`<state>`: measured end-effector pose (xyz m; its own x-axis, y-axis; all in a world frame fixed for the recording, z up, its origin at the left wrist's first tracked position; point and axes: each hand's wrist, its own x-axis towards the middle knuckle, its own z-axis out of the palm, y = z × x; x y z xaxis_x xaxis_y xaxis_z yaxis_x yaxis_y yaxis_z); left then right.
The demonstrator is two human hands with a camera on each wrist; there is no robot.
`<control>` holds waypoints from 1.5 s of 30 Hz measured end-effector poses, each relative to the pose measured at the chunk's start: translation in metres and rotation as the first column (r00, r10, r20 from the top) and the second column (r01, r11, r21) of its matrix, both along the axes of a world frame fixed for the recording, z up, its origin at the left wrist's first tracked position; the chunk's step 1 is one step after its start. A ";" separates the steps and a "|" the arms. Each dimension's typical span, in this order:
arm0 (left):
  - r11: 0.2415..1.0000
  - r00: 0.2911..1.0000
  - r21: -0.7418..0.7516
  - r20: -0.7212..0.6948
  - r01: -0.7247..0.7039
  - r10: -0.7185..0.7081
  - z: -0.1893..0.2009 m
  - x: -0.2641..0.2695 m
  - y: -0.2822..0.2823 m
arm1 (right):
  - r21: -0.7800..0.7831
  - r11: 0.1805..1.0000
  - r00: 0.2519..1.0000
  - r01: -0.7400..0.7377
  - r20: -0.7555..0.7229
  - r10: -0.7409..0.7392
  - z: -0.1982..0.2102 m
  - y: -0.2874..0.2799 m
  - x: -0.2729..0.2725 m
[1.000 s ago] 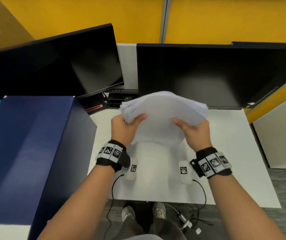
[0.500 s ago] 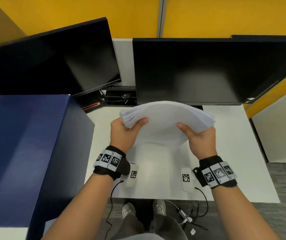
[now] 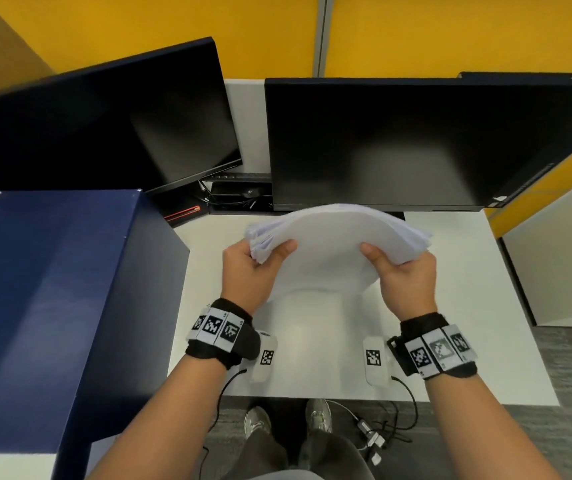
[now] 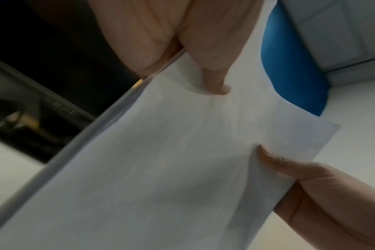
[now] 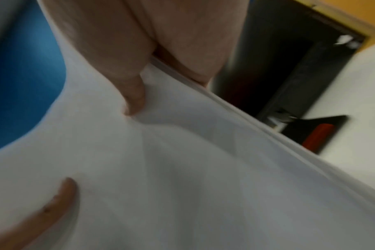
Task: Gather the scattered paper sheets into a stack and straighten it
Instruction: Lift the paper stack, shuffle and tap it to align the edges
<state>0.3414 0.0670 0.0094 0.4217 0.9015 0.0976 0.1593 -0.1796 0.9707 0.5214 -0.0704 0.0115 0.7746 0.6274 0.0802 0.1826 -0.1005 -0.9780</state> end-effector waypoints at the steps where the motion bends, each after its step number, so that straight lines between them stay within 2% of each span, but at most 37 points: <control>1: 0.999 1.000 -0.050 -0.014 0.005 -0.006 -0.007 0.000 -0.003 | -0.055 0.998 0.999 -0.009 -0.035 0.007 -0.008 0.000 -0.001; 3: 0.991 1.000 -0.133 -0.016 0.001 -0.003 -0.015 0.001 -0.006 | -0.120 0.993 0.995 -0.009 -0.099 -0.003 -0.020 -0.001 -0.002; 6: 0.991 0.990 -0.130 0.135 -0.016 0.033 -0.004 0.008 -0.008 | 0.023 1.000 0.993 0.017 -0.116 -0.015 -0.013 0.001 -0.005; 8: 0.987 0.970 -0.138 0.215 -0.083 0.112 0.010 0.015 -0.009 | 0.119 0.990 0.986 0.070 -0.158 -0.051 0.000 0.004 -0.008; 12: 0.943 0.940 -0.179 0.146 -0.281 0.308 0.019 0.031 -0.006 | 0.038 0.967 0.961 0.251 -0.129 -0.245 0.017 0.022 -0.006; 16: 0.944 0.944 -0.164 0.121 -0.286 0.307 0.020 0.032 -0.004 | 0.001 0.958 0.955 0.288 -0.071 -0.287 0.022 0.029 -0.001; 17: 0.957 0.955 -0.157 0.136 -0.243 0.264 0.020 0.030 -0.003 | 0.014 0.967 0.964 0.256 -0.081 -0.254 0.021 0.026 0.001; 19: 0.989 0.986 -0.127 0.137 -0.074 0.092 0.012 0.021 0.002 | 0.029 0.993 0.989 0.111 -0.105 -0.108 0.014 0.017 0.007; 21: 0.990 0.999 -0.138 0.017 0.041 -0.039 -0.006 0.014 0.006 | -0.011 1.000 0.992 0.002 -0.126 -0.003 0.003 0.011 0.009; 24: 0.973 0.982 -0.228 -0.189 -0.025 -0.019 -0.030 0.010 0.010 | -0.039 0.999 0.991 0.000 -0.135 -0.006 -0.007 0.008 0.010; 26: 0.991 0.951 -0.131 -0.309 -0.034 -0.008 -0.028 0.009 0.020 | -0.033 0.999 0.993 -0.004 -0.119 0.000 -0.007 0.006 0.019; 28: 0.995 0.903 0.068 -0.429 0.074 -0.037 -0.008 0.008 0.035 | -0.048 0.999 0.997 0.008 -0.082 -0.011 -0.005 0.001 0.035; 31: 0.897 0.800 0.279 -0.588 0.342 -0.123 0.038 0.012 0.053 | -0.212 0.977 0.986 -0.008 0.159 0.042 0.005 0.001 0.053; 34: 0.695 0.675 0.397 -0.717 0.599 -0.172 0.057 0.027 0.051 | -0.333 0.941 0.866 -0.069 0.448 0.222 0.022 0.012 0.041; 36: 0.637 0.618 0.381 -0.761 0.670 -0.195 0.054 0.035 0.043 | -0.342 0.920 0.799 -0.189 0.491 0.347 0.025 0.021 0.026; 38: 0.674 0.640 0.371 -0.743 0.638 -0.197 0.049 0.030 0.042 | -0.296 0.923 0.818 -0.246 0.448 0.362 0.022 0.022 0.019; 40: 0.786 0.704 0.341 -0.691 0.516 -0.163 0.038 0.006 0.054 | -0.199 0.951 0.902 -0.236 0.320 0.291 0.018 0.012 0.026; 42: 0.902 0.774 0.283 -0.628 0.326 -0.082 0.022 -0.032 0.069 | -0.124 0.973 0.964 -0.194 0.161 0.212 0.015 -0.006 0.037; 44: 0.980 0.888 0.153 -0.458 0.127 -0.043 0.004 -0.058 0.073 | -0.088 0.984 0.986 -0.152 0.049 0.157 0.012 -0.021 0.046; 45: 0.995 0.941 0.051 -0.330 0.089 -0.067 -0.006 -0.061 0.071 | -0.076 0.987 0.990 -0.139 0.015 0.141 0.011 -0.026 0.048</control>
